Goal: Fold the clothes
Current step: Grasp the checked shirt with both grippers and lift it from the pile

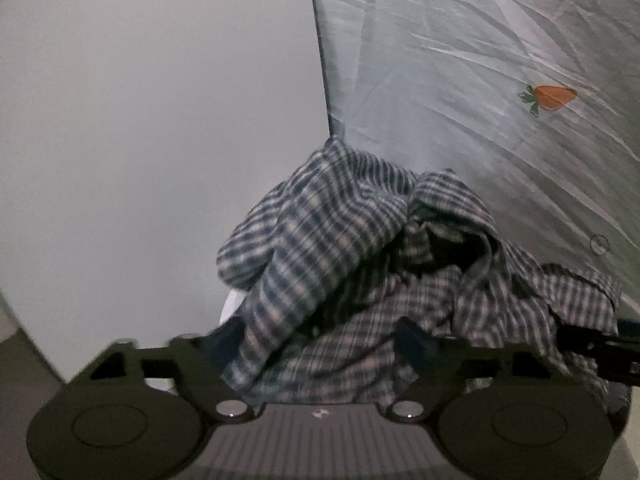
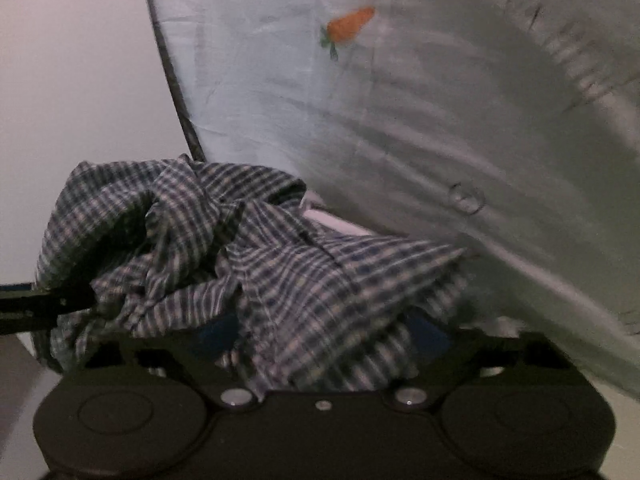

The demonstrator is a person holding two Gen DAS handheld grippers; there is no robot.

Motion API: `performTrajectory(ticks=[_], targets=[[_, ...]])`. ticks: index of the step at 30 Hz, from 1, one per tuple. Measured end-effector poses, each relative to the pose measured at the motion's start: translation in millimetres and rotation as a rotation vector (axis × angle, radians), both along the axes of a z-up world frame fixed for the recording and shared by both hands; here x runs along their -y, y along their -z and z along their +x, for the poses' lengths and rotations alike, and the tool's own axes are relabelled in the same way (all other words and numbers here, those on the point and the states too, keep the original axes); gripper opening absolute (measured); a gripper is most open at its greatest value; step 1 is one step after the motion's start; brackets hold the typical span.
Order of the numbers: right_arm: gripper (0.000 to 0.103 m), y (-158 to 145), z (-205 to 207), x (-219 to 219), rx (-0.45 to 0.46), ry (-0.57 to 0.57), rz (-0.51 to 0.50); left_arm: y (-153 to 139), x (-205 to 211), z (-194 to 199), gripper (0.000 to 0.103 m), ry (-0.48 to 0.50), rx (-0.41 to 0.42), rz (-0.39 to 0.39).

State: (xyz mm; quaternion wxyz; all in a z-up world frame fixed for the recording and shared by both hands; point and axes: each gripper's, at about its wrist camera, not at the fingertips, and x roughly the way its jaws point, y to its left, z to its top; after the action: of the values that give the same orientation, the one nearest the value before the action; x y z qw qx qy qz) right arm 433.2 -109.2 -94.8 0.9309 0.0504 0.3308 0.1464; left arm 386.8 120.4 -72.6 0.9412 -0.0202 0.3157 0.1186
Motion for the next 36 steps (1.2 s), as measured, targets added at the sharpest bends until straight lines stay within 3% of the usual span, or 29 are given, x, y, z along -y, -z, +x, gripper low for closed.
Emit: performTrajectory(ticks=[1, 2, 3, 4, 5, 8, 14, 20, 24, 29, 33, 36], targets=[[0.052, 3, 5, 1, -0.020, -0.004, 0.020, 0, 3, 2, 0.066, -0.006, -0.002, 0.014], [0.037, 4, 7, 3, -0.024, -0.016, 0.048, 0, 6, 4, 0.048, -0.016, -0.002, 0.031], [0.019, 2, 6, 4, -0.014, -0.024, 0.070, -1, 11, 4, 0.036, -0.022, -0.003, 0.054], [0.011, -1, 3, 4, 0.006, -0.025, 0.072, -4, 13, 3, 0.016, -0.025, 0.001, 0.075], [0.008, -7, -3, 5, 0.042, -0.023, 0.065, -6, 16, 1, 0.005, -0.028, 0.005, 0.096], [0.006, -29, -30, 11, 0.183, -0.016, 0.059, -22, 18, -14, 0.003, -0.037, 0.045, 0.101], [0.005, -73, -83, 43, 0.301, 0.076, 0.056, -77, 39, -63, 0.001, 0.010, 0.170, 0.075], [0.005, -120, -175, 93, 0.417, 0.211, 0.041, -126, 86, -138, 0.001, 0.144, 0.258, 0.049], [0.005, -145, -256, 142, 0.497, 0.366, 0.034, -145, 129, -198, 0.001, 0.255, 0.277, 0.008], [0.005, -154, -368, 221, 0.518, 0.604, -0.005, -135, 197, -274, 0.001, 0.432, 0.205, -0.073], [0.005, -131, -448, 293, 0.406, 0.797, -0.056, -101, 239, -324, 0.001, 0.477, 0.055, -0.058], [0.006, -102, -510, 340, 0.255, 0.905, -0.111, -75, 271, -362, 0.001, 0.508, -0.058, -0.046]])
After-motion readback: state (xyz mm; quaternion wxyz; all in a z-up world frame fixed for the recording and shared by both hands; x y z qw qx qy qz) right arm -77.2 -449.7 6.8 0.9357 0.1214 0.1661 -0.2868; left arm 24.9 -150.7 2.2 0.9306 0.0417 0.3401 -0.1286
